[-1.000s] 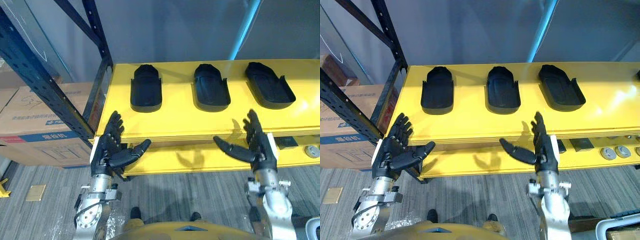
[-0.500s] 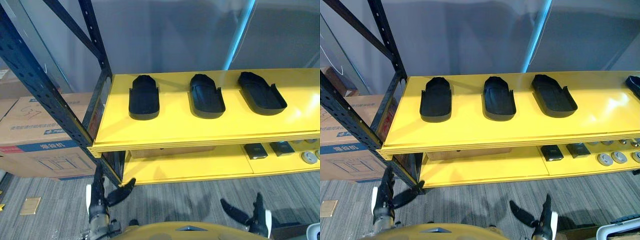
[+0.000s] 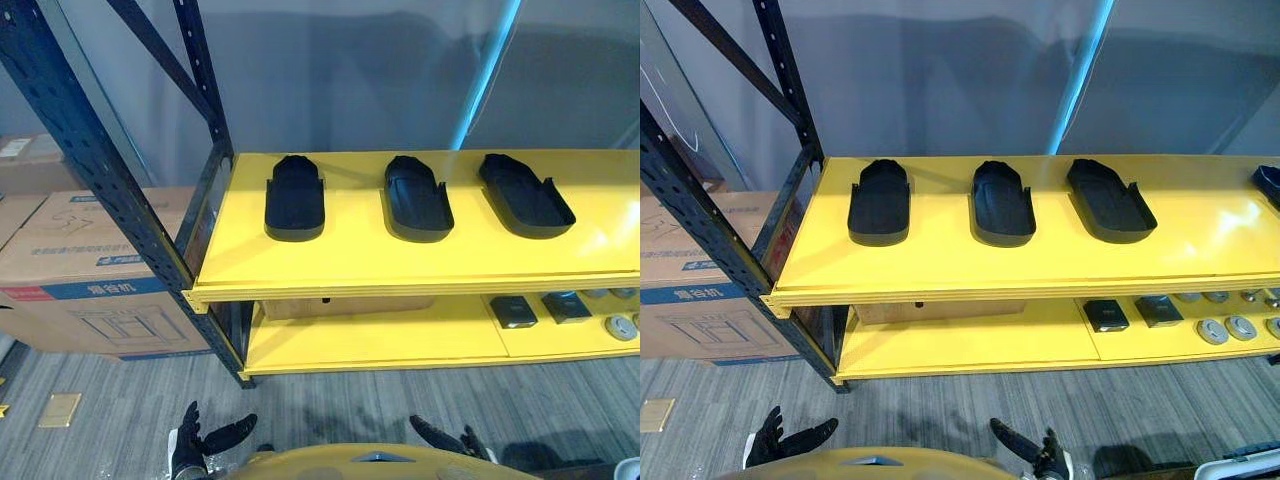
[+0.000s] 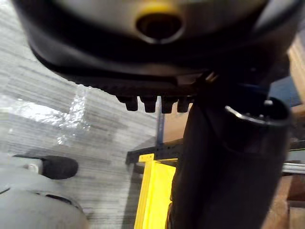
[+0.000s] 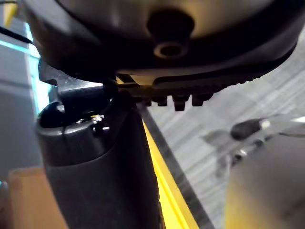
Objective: Walk over and take three plastic housings, then place them on the shelf
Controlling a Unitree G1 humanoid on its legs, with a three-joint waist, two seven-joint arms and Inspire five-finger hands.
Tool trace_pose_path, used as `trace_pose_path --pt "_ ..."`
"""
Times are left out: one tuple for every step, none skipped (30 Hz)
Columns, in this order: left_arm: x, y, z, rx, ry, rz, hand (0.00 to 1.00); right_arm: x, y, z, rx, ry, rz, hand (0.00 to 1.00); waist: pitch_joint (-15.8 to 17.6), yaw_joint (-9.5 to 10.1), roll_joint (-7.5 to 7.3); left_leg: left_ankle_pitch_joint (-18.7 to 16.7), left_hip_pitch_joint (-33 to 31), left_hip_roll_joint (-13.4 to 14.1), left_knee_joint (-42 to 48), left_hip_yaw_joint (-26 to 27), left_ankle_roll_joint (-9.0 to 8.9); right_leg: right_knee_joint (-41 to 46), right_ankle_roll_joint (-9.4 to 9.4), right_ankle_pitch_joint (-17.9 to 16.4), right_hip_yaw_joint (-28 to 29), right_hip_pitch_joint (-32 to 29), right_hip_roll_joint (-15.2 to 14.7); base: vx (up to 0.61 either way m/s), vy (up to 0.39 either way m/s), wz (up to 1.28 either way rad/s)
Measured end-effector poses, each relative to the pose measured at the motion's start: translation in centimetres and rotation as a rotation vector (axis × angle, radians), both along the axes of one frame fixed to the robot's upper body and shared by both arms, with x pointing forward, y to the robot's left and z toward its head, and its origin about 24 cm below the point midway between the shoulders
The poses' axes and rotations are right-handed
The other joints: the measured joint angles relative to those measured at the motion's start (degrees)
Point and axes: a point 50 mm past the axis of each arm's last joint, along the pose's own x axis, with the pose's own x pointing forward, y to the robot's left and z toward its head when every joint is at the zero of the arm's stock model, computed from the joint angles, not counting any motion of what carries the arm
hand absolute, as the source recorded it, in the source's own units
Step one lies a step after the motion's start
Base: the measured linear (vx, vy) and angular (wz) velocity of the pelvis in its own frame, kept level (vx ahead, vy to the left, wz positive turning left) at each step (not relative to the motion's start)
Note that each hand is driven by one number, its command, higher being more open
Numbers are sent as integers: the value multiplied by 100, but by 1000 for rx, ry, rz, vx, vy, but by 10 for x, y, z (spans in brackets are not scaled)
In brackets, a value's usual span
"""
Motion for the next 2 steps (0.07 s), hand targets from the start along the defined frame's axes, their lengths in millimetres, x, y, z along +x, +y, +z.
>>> trace_pose_path --pt "2 0 -1 -41 6 7 100 5 2 -1 28 6 14 100 31 0 -37 -6 -1 0 0 -1 -14 0 0 3 -3 0 0 47 -2 2" --pt "3 -1 -2 -59 12 2 100 6 3 -1 41 12 16 100 45 0 -55 -10 0 1 0 -1 -24 0 0 2 -4 0 2 0 0 0"
